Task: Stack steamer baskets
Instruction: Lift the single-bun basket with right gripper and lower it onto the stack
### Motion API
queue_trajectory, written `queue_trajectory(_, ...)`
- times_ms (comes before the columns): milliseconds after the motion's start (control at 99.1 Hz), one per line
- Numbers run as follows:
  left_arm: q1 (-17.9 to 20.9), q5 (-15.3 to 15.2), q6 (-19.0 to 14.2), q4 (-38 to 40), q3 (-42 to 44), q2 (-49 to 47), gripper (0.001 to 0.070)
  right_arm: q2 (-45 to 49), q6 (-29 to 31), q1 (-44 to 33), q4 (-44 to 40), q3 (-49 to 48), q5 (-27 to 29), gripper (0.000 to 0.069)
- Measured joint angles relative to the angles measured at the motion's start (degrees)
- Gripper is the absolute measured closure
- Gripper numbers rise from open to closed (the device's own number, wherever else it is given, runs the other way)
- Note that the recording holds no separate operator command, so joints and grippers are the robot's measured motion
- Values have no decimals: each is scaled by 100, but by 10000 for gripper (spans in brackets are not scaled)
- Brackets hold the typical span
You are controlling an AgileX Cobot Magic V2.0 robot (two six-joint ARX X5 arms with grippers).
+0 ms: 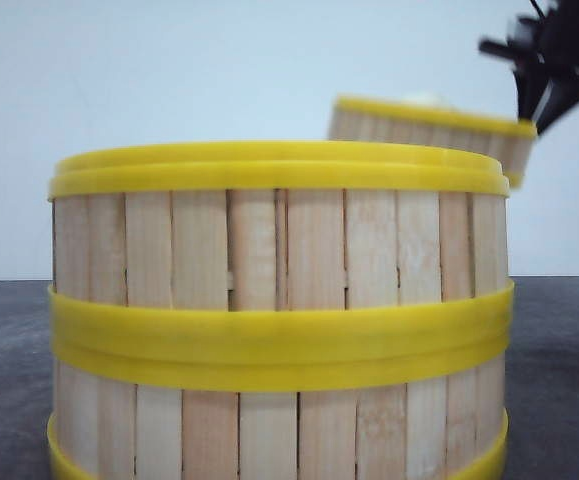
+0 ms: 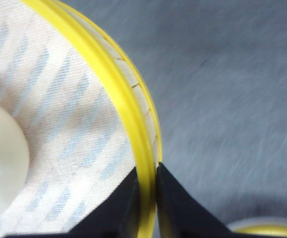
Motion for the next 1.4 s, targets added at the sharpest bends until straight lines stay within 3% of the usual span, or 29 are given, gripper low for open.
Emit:
queue_trajectory(414, 0, 42, -2, 76, 0, 0, 686, -83, -201, 1397, -15, 68, 77, 664)
queue_trajectory(656, 0, 42, -2, -354, 0, -87, 686, -946, -225, 2293, -17, -855, 417, 664)
queue_trajectory(847, 0, 42, -2, -459, -2, -225, 686, -1888, -205, 2437, -20, -2057, 476, 664)
queue_trajectory(1039, 0, 42, -4, -466, -2, -236, 686, -2076, -179, 2662, -20, -2889, 525, 664)
queue_trajectory(1402, 0, 74, -22, -568, 0, -280, 686, -1956, -87, 2848, -20, -3204, 763, 664)
